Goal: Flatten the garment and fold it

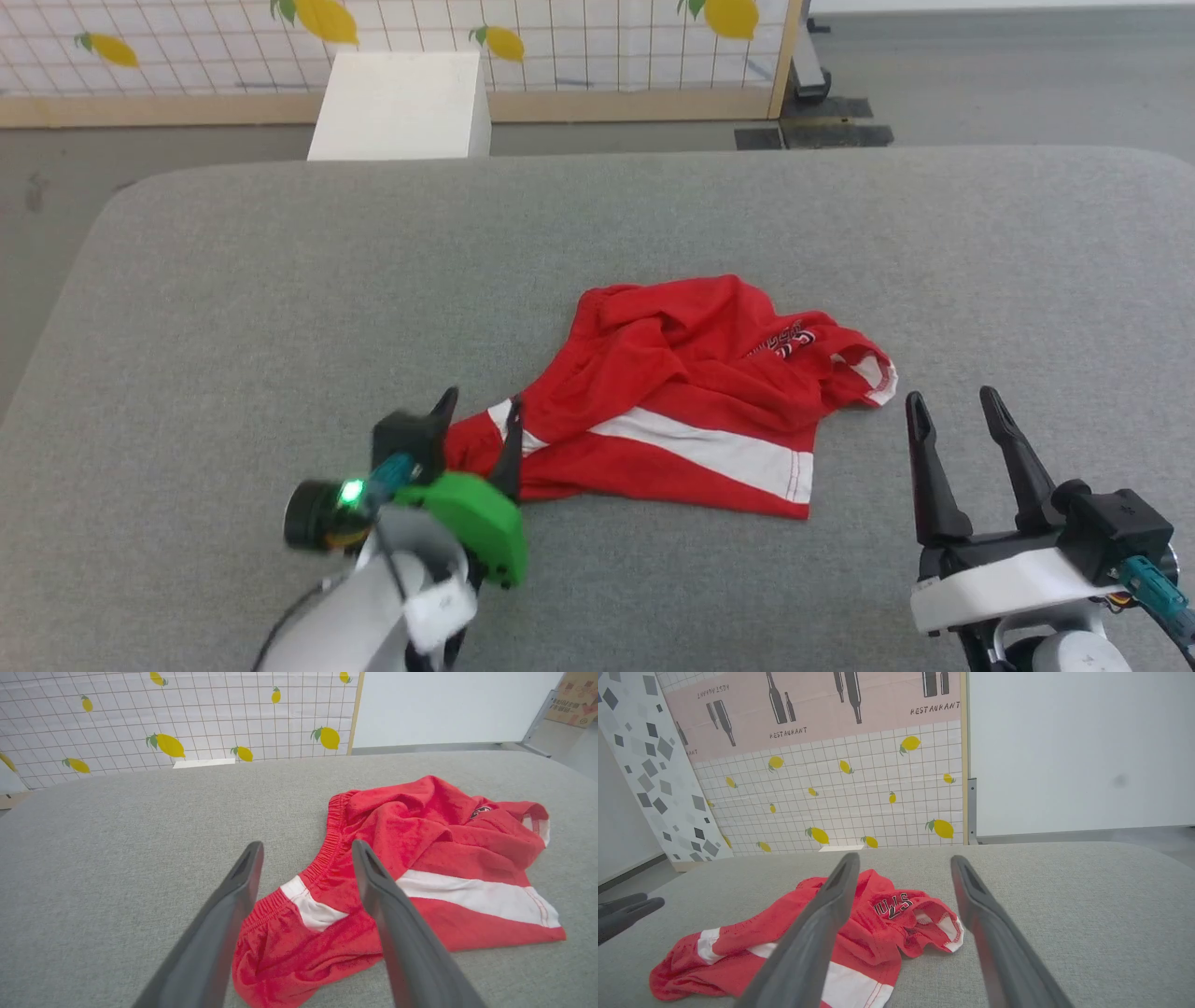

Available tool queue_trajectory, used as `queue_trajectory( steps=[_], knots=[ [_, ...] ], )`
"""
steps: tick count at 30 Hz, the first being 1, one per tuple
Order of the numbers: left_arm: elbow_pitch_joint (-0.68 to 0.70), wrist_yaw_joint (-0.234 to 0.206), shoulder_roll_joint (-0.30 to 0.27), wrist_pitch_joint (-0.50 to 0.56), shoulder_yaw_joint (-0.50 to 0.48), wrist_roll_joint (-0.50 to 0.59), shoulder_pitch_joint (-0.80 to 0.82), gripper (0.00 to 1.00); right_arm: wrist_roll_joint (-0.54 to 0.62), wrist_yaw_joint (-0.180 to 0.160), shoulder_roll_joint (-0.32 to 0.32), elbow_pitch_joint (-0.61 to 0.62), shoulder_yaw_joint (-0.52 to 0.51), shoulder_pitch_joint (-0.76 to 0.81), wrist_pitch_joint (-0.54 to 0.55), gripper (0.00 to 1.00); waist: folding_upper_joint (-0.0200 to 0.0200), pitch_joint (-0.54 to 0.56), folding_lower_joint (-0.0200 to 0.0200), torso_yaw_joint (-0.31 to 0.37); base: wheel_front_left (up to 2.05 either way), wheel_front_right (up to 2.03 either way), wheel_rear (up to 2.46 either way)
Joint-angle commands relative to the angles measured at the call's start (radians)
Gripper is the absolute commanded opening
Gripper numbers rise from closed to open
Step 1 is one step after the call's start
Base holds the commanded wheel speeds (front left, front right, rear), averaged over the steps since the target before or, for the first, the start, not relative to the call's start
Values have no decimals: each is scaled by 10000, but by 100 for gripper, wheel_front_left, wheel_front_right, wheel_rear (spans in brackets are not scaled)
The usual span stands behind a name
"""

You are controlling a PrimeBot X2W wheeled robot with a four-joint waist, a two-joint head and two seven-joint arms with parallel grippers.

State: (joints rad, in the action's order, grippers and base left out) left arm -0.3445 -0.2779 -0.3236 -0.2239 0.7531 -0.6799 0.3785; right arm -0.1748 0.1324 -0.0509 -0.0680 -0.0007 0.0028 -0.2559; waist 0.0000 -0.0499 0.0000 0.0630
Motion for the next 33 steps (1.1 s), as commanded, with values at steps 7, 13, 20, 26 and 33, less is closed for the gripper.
queue_trajectory(
  steps=[7, 13, 20, 26, 33],
  knots=[
    [-1931, 863, 535, 1618, 470, 236, 2676, 100, 7, -17, 7, 174, 236, -310, -59, 100, 0, -856, 0, 366, 0, 0, 0],
    [-3983, 1668, 1054, 3144, 810, 92, 4250, 100, -127, -17, 7, 160, 375, -651, -59, 100, 0, -1567, 0, 936, 0, 0, 0],
    [-5553, 2252, 1460, 4850, 1090, -115, 5360, 100, -307, -17, 7, 184, 419, -901, -59, 100, 0, -2150, 0, 1398, 0, 0, 0],
    [-6516, 2493, 1633, 6395, 1392, -180, 5884, 100, -417, -17, 7, 189, 458, -1122, -59, 100, 0, -2447, 0, 1597, 0, 0, 0],
    [-6613, 2307, 1489, 5773, 1307, -67, 6372, 0, -464, -17, 7, 185, 425, -1210, -59, 100, 0, -2572, 0, 1678, 0, 0, 0]
  ],
)
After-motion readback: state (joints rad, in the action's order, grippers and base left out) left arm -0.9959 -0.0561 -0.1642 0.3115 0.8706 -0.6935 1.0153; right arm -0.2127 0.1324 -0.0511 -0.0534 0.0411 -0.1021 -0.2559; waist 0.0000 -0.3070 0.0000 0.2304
